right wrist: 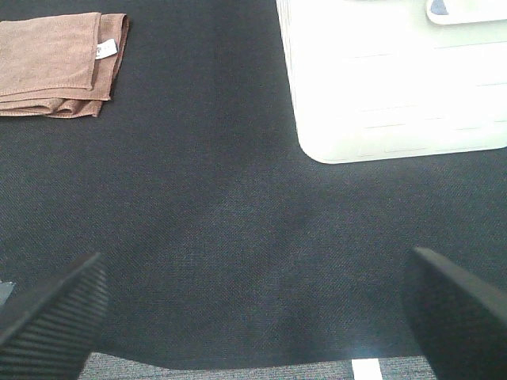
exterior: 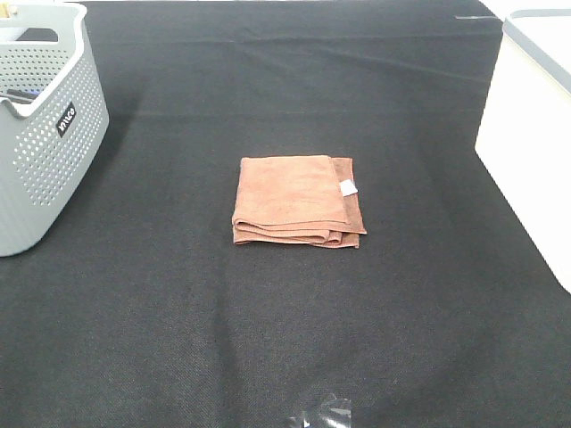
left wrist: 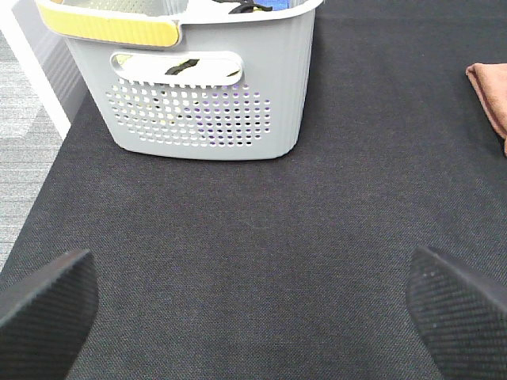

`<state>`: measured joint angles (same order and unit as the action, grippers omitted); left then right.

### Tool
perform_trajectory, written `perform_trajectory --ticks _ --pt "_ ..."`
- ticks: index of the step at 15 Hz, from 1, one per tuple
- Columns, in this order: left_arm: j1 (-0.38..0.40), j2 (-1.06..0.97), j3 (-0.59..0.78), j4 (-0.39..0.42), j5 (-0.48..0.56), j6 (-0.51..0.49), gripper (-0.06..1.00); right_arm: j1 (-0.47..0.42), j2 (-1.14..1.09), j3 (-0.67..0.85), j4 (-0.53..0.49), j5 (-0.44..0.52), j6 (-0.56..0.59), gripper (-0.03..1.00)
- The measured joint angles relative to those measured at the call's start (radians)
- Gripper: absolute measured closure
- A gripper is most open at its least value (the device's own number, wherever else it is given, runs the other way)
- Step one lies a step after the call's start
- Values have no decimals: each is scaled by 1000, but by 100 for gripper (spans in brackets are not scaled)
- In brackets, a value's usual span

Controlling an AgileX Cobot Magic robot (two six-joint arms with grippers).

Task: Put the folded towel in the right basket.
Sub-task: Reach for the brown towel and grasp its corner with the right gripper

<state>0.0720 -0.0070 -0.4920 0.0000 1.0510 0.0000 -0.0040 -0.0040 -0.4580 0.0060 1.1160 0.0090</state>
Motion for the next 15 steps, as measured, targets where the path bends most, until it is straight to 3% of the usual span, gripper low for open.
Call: perform_trajectory --ticks 15 --pt "0 0 0 0 0 0 -5 0 0 0 0 0 0 0"
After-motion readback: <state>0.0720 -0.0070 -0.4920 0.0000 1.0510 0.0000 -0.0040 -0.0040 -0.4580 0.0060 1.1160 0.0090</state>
